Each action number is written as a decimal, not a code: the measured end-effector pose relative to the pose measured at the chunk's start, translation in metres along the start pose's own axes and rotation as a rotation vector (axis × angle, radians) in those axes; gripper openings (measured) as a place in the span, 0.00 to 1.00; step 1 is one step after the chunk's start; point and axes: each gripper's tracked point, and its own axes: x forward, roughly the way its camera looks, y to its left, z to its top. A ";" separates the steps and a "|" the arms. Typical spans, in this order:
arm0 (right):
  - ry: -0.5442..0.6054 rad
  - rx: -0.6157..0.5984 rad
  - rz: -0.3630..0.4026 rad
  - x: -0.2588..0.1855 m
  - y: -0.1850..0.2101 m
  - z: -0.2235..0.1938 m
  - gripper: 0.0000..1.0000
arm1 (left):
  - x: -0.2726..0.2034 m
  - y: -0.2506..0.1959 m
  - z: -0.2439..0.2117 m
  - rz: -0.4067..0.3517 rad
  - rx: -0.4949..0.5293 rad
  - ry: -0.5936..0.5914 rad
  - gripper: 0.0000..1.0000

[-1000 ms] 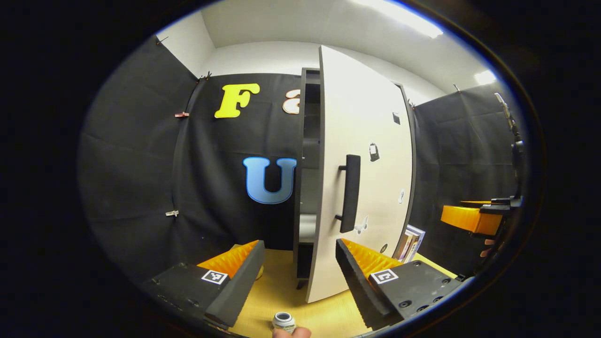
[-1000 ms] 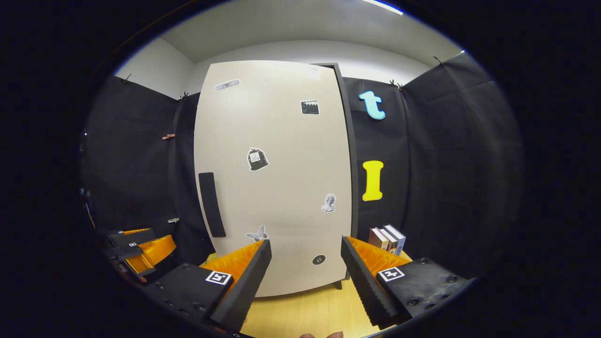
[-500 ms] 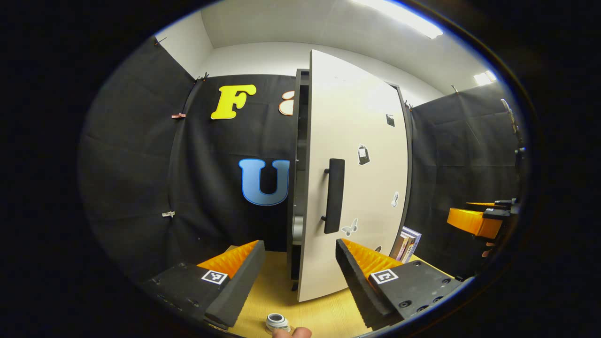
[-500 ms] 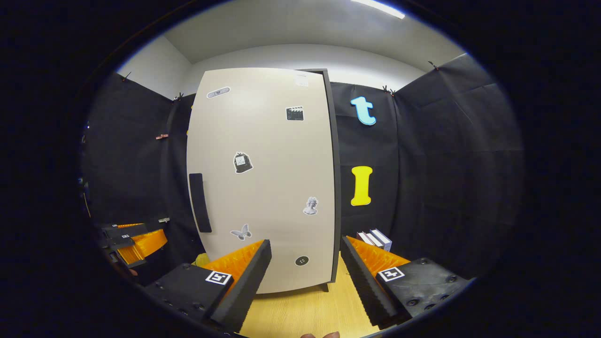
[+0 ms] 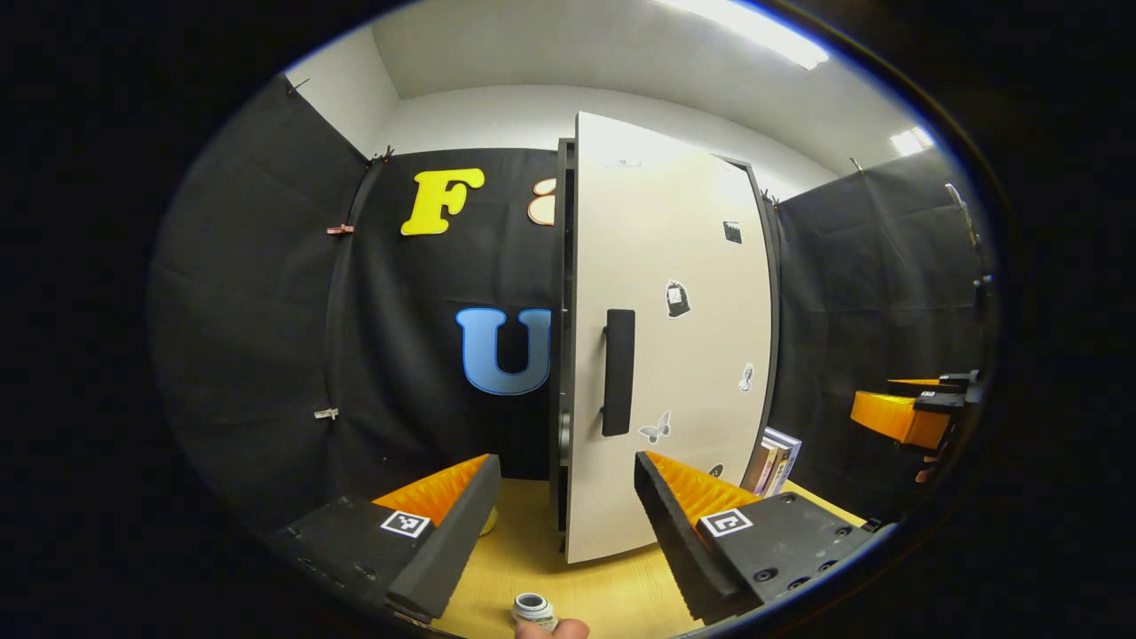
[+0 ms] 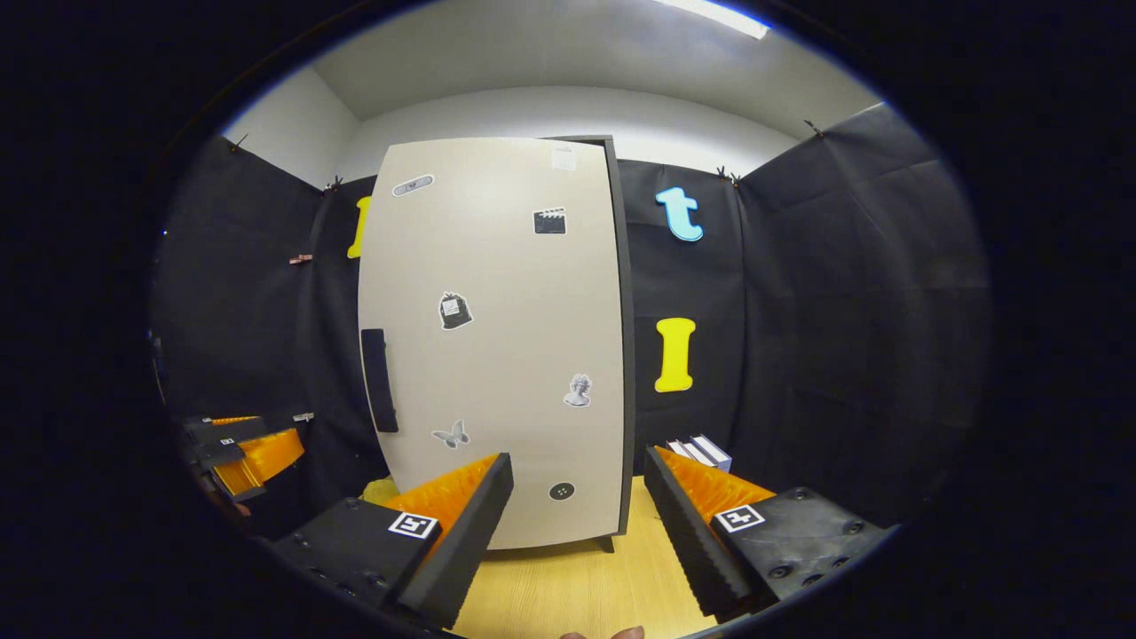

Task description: Open the cabinet door with the right hand, grasp the bottle in the cabinet with the left hand and place it on the coaster, then close the cabinet door with the right hand.

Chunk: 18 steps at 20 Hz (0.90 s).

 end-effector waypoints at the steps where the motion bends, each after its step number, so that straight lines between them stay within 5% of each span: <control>1: -0.002 -0.007 -0.001 -0.002 0.000 0.000 0.97 | -0.001 0.001 0.001 0.001 0.003 -0.003 0.95; 18: 0.001 -0.056 -0.013 -0.007 0.002 0.002 0.97 | -0.001 -0.002 0.002 0.000 0.016 -0.007 0.95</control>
